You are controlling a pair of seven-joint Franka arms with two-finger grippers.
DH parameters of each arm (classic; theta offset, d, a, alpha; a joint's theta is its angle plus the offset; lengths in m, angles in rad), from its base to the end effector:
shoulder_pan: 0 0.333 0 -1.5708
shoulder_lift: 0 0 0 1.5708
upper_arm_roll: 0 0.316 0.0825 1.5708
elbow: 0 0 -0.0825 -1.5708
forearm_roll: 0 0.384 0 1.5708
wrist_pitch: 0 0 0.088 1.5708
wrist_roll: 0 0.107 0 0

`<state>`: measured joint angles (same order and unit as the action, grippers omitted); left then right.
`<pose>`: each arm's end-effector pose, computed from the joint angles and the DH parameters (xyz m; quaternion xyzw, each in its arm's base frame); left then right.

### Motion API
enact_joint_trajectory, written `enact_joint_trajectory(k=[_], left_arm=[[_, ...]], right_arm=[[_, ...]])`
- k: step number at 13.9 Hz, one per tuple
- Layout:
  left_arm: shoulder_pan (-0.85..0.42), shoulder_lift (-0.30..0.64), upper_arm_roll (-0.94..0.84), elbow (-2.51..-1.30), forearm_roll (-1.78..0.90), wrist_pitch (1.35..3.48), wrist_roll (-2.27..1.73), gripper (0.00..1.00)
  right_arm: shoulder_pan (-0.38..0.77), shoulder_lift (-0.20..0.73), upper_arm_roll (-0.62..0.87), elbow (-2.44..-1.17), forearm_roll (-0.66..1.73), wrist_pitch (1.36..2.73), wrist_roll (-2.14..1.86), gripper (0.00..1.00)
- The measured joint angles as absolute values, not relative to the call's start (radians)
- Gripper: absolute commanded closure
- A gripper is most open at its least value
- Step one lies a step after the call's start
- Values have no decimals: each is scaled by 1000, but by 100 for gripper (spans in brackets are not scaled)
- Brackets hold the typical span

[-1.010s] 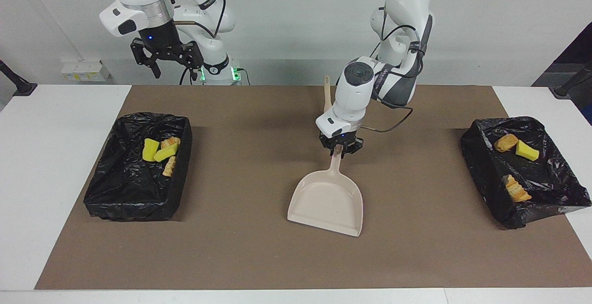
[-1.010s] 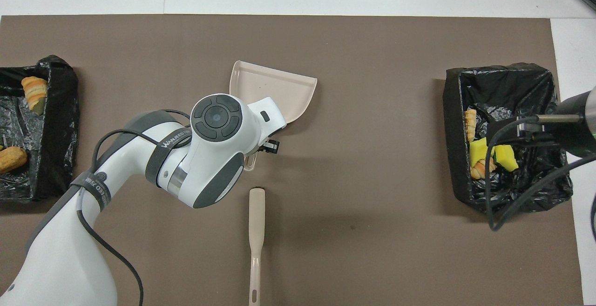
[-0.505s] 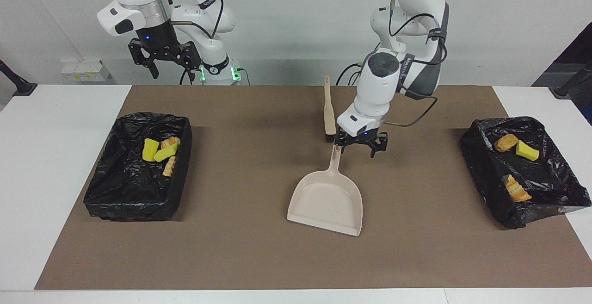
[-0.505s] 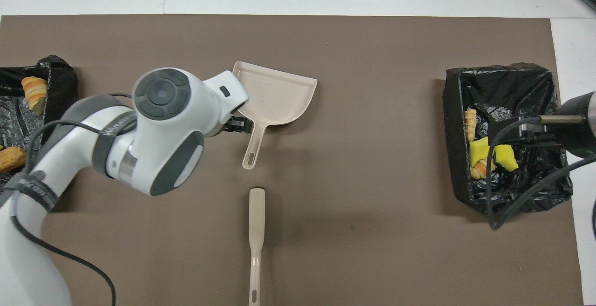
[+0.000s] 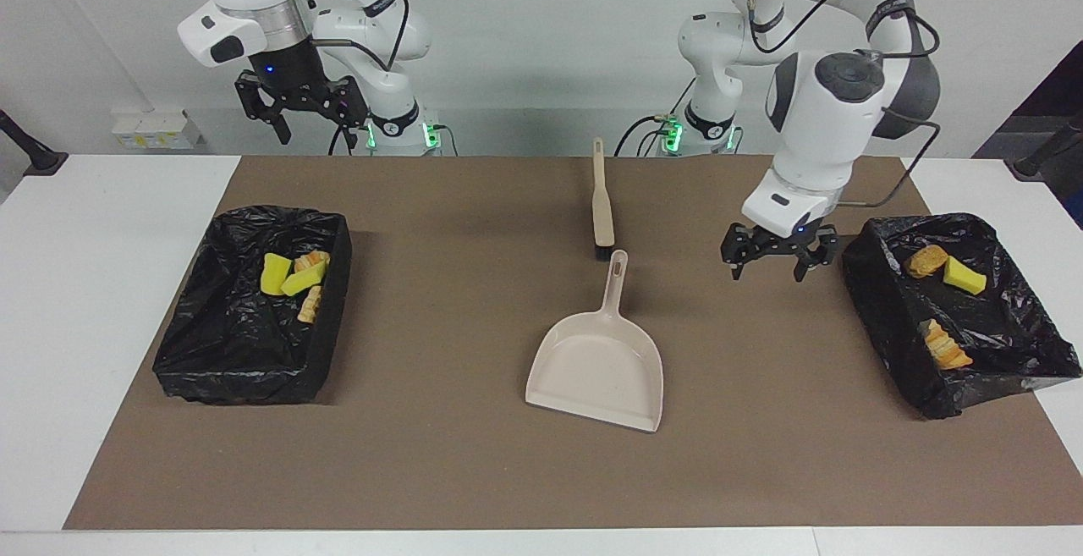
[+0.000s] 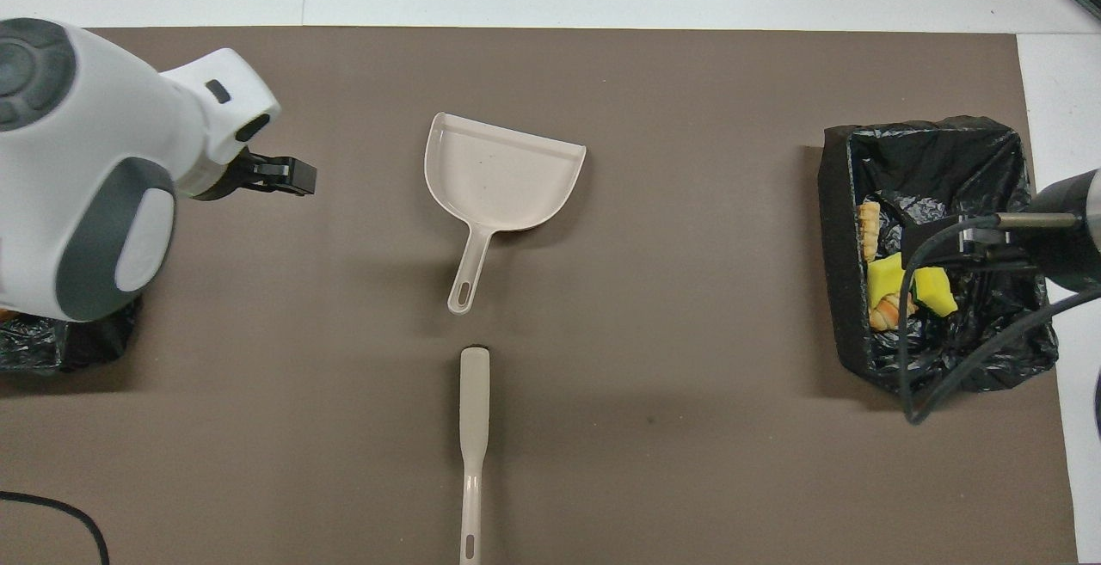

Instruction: Sweep and dump trash in bin

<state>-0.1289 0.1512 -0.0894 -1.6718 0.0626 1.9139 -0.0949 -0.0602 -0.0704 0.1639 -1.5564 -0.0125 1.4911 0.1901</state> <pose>0.6058 -0.1266 0.5189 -0.9962 0.0699 -0.0488 0.0158 0.5215 0.0564 0.6617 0.9990 -0.0439 0.0038 0.0115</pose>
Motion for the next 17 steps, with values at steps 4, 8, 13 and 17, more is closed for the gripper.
enact_joint_trajectory(k=[4,8,13,17], left_arm=[[-107,87,61,-1641,-28,1792,34,0],[3,21,14,-1641,-27,1700,70,0],[25,-58,-19,-1643,-24,1568,70,0],[18,-73,-31,-1661,-24,1553,71,0]], right_arm=[[-60,-70,164,-1557,-12,1491,190,0],[-60,-70,164,-1557,-12,1491,190,0],[-60,-70,164,-1557,-12,1491,190,0],[-60,-70,164,-1557,-12,1491,190,0]])
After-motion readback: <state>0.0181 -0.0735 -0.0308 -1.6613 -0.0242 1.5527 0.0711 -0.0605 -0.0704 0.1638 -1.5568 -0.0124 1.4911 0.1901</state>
